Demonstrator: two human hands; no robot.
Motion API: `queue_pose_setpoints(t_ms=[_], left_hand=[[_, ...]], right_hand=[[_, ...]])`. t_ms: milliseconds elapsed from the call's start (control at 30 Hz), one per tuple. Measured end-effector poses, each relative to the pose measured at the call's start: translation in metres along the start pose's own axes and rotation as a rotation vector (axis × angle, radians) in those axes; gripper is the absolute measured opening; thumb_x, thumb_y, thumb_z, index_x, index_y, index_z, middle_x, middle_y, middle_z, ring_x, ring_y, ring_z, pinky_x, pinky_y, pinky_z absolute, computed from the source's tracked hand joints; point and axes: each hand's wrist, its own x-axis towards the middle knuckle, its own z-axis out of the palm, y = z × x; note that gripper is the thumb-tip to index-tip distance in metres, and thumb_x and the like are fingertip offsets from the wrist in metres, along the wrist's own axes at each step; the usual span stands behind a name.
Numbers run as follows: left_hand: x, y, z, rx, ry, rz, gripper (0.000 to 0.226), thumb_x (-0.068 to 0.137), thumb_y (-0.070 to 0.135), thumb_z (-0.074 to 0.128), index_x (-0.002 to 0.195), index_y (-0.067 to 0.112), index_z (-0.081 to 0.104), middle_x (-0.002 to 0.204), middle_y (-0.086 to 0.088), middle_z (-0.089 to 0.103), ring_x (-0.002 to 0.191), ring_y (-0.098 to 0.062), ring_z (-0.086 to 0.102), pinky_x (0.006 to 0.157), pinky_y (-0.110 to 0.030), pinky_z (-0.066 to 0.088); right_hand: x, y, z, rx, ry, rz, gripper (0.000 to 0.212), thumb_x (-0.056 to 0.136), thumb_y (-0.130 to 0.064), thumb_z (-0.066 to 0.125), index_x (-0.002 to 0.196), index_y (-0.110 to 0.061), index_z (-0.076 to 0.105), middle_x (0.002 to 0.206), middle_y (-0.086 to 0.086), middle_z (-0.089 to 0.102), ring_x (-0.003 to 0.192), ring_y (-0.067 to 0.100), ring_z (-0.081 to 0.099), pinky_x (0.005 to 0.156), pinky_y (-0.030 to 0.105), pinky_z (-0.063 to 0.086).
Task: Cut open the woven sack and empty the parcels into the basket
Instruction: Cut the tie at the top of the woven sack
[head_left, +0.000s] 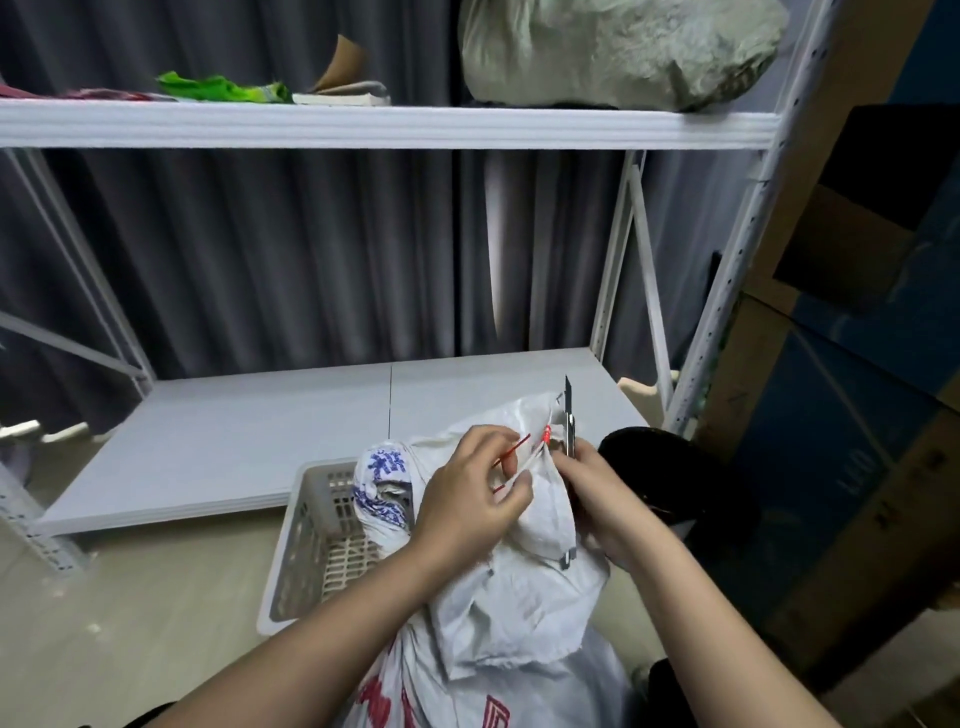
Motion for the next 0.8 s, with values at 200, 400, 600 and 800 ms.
queue_pose_setpoints(t_ms=[200,400,600,800], left_hand=[[0.025,0.0,-0.001,-0.384,0.102,-0.497,0.035,0.076,0.046,0.059,0.098,0.019,0.059,0.098,0.0,0.062,0.086,-0.015,0.058,0.08,-0.031,0.045],[0.035,0.005,-0.006,-0.383,0.059,-0.586,0.043,0.071,0.048,0.075,0.098,0.017,0.066,0.095,0.0,0.071,0.09,-0.014,0.067,0.089,-0.034,0.053],[0.041,0.0,-0.01,-0.239,0.151,-0.5,0.013,0.074,0.027,0.078,0.07,0.021,0.067,0.073,0.007,0.07,0.075,-0.016,0.066,0.084,-0.039,0.054],[0.042,0.007,-0.014,-0.041,0.162,-0.412,0.01,0.084,0.024,0.063,0.078,0.015,0.064,0.079,-0.002,0.07,0.081,-0.025,0.064,0.077,-0.039,0.052]], right_hand=[[0.002,0.019,0.024,0.371,0.093,-0.093,0.036,0.088,-0.018,0.063,0.12,-0.004,0.054,0.111,0.021,0.067,0.104,0.035,0.064,0.095,0.05,0.048],[0.003,0.013,0.034,0.358,0.108,-0.107,0.037,0.075,-0.024,0.073,0.105,-0.01,0.057,0.095,0.017,0.067,0.087,0.03,0.064,0.085,0.046,0.05],[0.006,0.012,0.041,0.331,0.201,-0.101,0.022,0.082,-0.013,0.072,0.085,-0.016,0.05,0.073,0.008,0.059,0.069,0.021,0.055,0.066,0.035,0.045],[0.005,0.01,0.042,0.254,0.292,-0.173,0.017,0.083,-0.006,0.069,0.082,-0.017,0.057,0.071,0.002,0.054,0.062,0.013,0.049,0.06,0.03,0.041]])
